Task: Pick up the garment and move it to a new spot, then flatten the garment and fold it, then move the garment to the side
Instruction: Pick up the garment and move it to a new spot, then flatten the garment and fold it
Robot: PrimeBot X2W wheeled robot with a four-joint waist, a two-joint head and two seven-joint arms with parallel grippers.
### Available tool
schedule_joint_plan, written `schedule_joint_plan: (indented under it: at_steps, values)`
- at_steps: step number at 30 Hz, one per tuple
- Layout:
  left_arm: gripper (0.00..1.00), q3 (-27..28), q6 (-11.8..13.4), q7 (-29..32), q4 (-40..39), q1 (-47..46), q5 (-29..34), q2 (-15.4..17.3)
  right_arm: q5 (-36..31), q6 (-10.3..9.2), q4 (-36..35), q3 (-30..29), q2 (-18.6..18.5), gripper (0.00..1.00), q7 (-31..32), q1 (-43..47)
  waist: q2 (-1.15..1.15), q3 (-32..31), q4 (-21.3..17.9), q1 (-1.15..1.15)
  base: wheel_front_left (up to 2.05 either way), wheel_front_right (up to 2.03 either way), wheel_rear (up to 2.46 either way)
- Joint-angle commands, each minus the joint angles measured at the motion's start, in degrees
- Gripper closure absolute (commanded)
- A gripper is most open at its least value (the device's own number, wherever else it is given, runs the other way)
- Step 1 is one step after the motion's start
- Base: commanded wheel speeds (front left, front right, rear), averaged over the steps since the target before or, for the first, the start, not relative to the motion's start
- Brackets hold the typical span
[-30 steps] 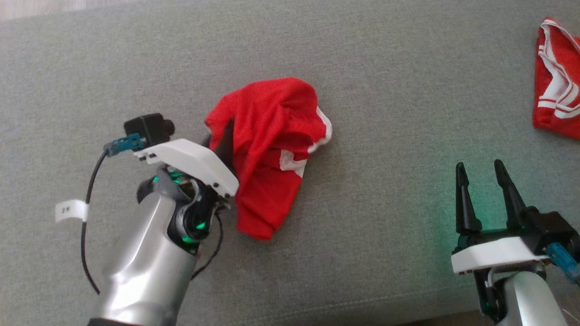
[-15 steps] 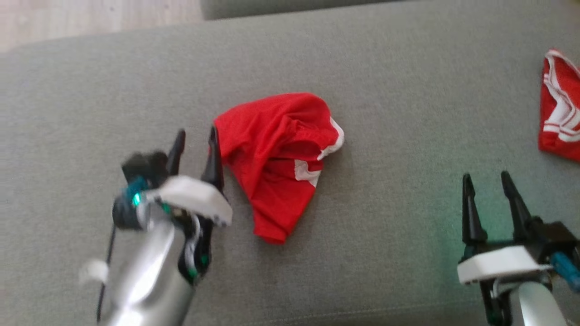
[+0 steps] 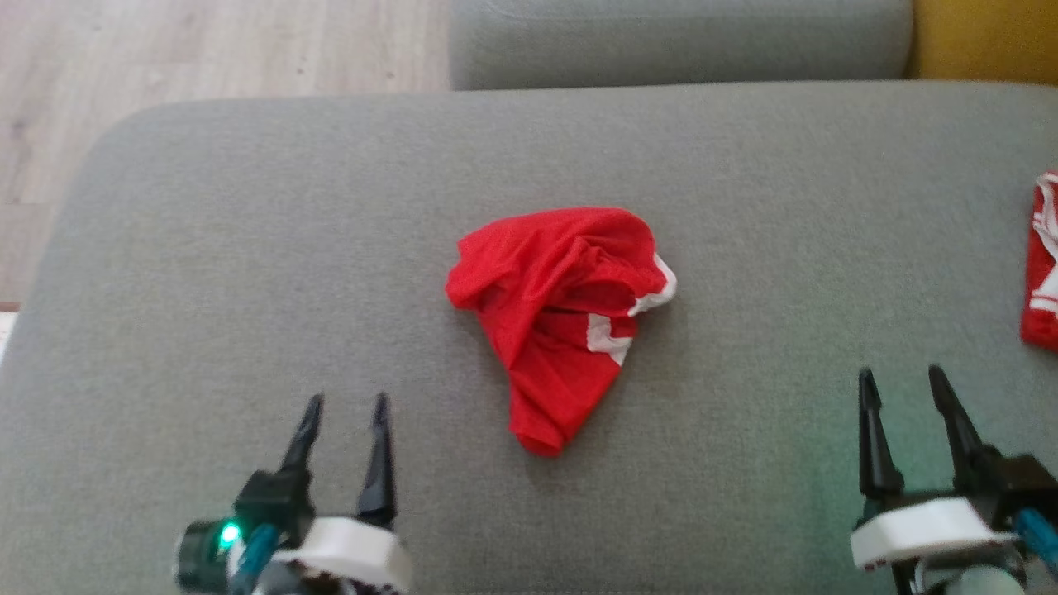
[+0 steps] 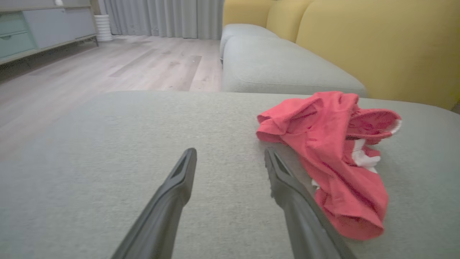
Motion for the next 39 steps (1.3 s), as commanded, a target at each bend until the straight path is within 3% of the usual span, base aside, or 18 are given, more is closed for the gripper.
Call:
schedule_joint_plan:
  at_steps: [1,12,30,34,39]
  values:
    - [0.0,3.4,-0.2,-0.5,-2.5,-1.0,1.1,0.7,-0.3,-0.05,-1.8,0.9,-0.3,0.0,-0.7,0.1,0.0,-1.3,1.3,0.0,0.0,0.0,0.0]
    - [0.0,9.0,-3.4,-0.5,-3.6,4.7,4.5,-0.7,0.8,-0.05,-0.7,1.2,-0.3,0.0,-0.7,2.6,0.0,-4.0,2.8,0.0,0.0,0.0,0.0]
    - [0.0,12.0,-6.7,-0.5,-2.5,4.2,6.8,-2.3,2.4,-0.05,1.0,2.4,-0.3,0.0,-0.7,2.6,0.0,-4.0,1.5,0.0,0.0,0.0,0.0]
    - [0.0,10.6,-8.1,-0.5,-3.1,2.9,6.6,-2.6,2.5,-0.05,1.0,2.7,-0.3,0.0,-0.7,2.1,0.0,-3.5,0.5,0.0,0.0,0.0,0.0]
    - [0.0,3.0,-11.3,-0.5,-4.6,-2.9,6.2,-2.9,2.2,-0.05,0.6,3.7,-0.3,0.0,-0.7,0.8,0.0,-2.0,-1.6,0.0,0.0,0.0,0.0]
